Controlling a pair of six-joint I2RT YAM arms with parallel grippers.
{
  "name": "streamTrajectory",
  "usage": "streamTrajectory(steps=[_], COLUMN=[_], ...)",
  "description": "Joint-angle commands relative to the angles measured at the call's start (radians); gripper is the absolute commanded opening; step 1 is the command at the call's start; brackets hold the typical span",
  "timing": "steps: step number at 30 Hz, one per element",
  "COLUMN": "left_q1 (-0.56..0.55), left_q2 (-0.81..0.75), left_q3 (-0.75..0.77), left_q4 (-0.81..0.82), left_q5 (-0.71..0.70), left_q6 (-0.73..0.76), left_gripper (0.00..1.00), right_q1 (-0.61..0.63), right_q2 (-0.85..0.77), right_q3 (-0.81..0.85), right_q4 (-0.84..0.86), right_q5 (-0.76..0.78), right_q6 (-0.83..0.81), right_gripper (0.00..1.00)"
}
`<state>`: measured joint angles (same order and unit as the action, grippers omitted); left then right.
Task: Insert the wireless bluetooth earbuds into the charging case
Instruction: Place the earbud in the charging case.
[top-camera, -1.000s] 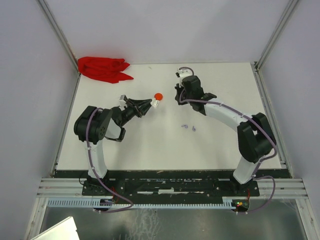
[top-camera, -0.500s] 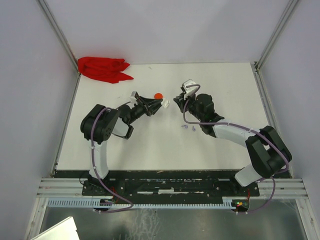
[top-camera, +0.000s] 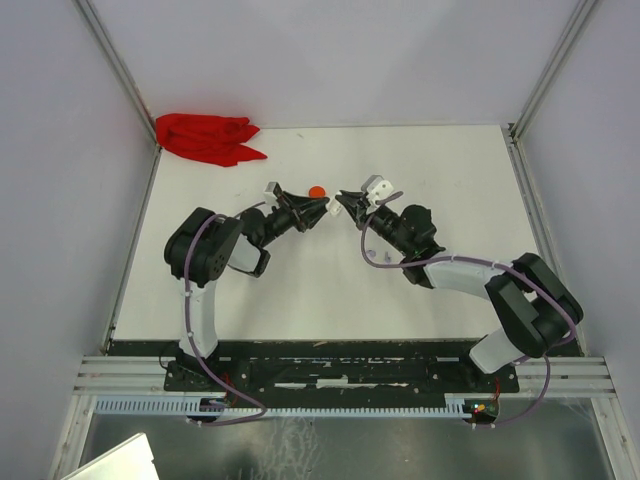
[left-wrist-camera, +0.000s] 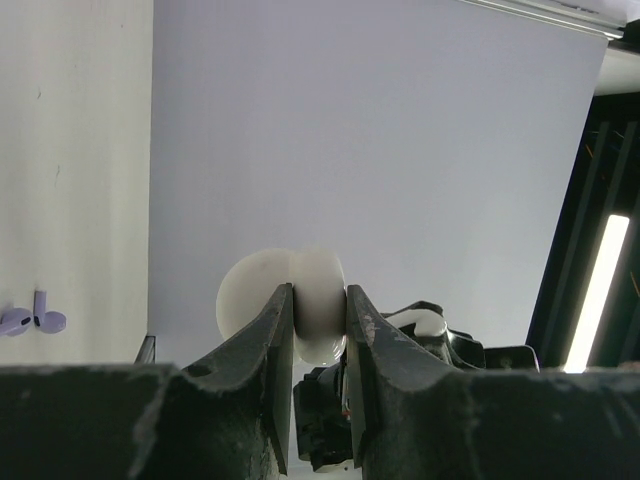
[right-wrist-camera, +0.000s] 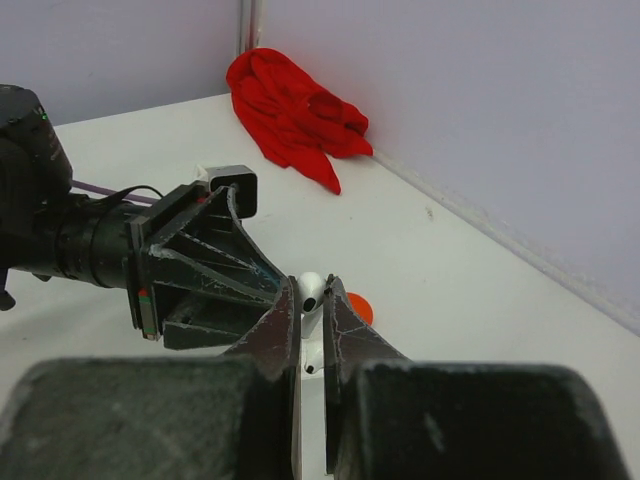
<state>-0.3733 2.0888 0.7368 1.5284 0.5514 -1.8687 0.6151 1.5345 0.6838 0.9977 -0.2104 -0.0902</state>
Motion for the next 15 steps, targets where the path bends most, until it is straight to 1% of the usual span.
streamTrajectory(steps=[1,7,15], left_q1=[-0.008,-0.01,-0.012], left_q2=[-0.001,-0.019,-0.037], left_q3=[0.036,0.039,0.034], left_q4=[0.1,0.099,0.11], left_q5=[-0.012,-0.013,-0.01], left_q6=[-0.001,-0.015,-0.03], left_gripper=[0.03,0.03,0.03], right_q1=[0.015,0.019,0.02], right_q2=[-0.004,0.056,0.102], right_q3=[-0.012,-0.025,-0.032], right_q4=[0.123,0.204,0.223], right_q5=[-0.042,-0.051,-0.043], right_q6=[-0.064,-0.087,-0.116], right_gripper=[0.01,0.01,0.01])
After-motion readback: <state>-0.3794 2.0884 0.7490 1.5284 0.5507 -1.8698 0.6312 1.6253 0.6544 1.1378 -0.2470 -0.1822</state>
